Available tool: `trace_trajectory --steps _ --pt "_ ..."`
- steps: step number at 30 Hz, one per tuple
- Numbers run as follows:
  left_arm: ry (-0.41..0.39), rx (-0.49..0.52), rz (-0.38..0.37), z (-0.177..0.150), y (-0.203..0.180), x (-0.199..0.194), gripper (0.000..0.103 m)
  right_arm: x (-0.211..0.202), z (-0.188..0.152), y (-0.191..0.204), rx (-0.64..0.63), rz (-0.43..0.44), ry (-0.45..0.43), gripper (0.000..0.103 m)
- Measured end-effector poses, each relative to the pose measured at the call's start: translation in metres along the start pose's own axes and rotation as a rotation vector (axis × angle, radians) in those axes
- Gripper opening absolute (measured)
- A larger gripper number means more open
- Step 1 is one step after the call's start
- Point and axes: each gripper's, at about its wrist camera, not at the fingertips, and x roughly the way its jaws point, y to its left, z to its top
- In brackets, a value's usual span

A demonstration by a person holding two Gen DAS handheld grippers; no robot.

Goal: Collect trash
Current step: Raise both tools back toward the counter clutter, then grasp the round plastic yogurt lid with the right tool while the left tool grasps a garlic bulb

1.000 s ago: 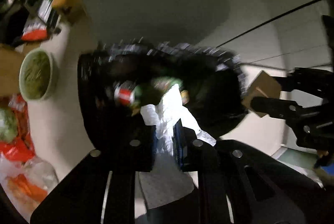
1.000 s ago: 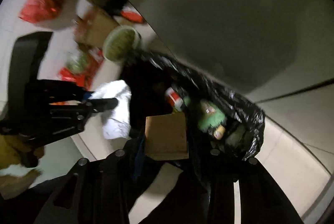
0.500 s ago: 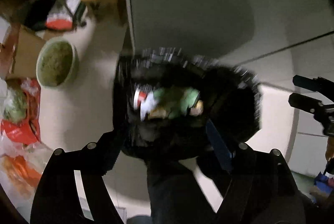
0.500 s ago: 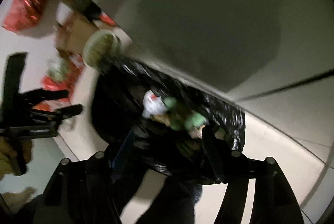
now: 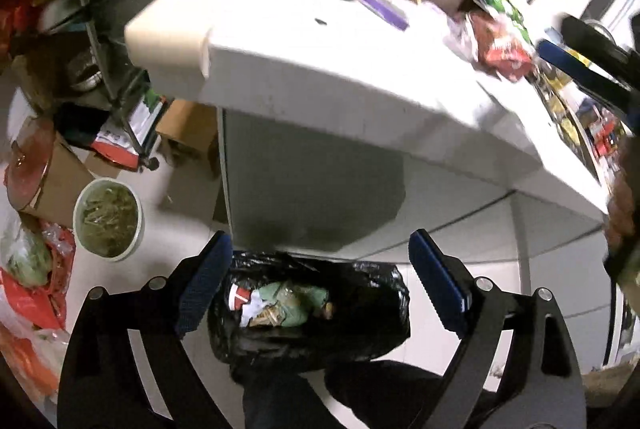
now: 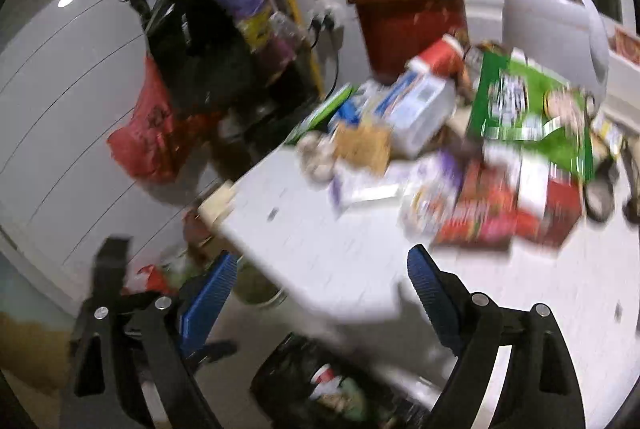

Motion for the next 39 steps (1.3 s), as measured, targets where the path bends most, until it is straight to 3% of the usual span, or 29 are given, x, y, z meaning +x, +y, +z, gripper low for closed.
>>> trace_trajectory --steps 4,12,17,19,24,29,36,39 --pt "-0.021 -0.041 0.019 0.001 0.005 -0.007 0.088 0.037 0.024 -0.016 -0.067 -0.044 0.065 0.084" --pt "-0.024 -0.132 0.04 -0.009 0.022 -0.017 0.088 0.081 0.029 -0.042 -0.134 -0.065 0.175 0.078" --pt "-0.034 -0.137 0.04 -0.006 0.022 -0.019 0.088 0.097 0.024 -0.044 -0.203 -0.102 0.246 0.066" --pt "-0.038 -0.129 0.04 -0.003 0.018 -0.018 0.088 0.092 0.023 -0.048 -0.186 -0.089 0.239 0.047" --pt "-0.046 -0.102 0.029 0.009 0.009 -0.016 0.088 0.084 0.019 -0.049 -0.196 -0.089 0.244 0.046" --pt "-0.113 -0.047 -0.002 0.039 -0.009 -0.023 0.088 0.055 0.035 -0.041 -0.11 0.003 0.152 0.046" --pt "-0.256 0.071 0.011 0.117 -0.032 -0.017 0.088 -0.008 0.041 -0.028 -0.033 0.067 0.025 0.047" --pt "-0.246 0.077 0.07 0.15 -0.032 0.004 0.088 -0.023 0.03 -0.03 0.002 0.064 0.018 0.047"
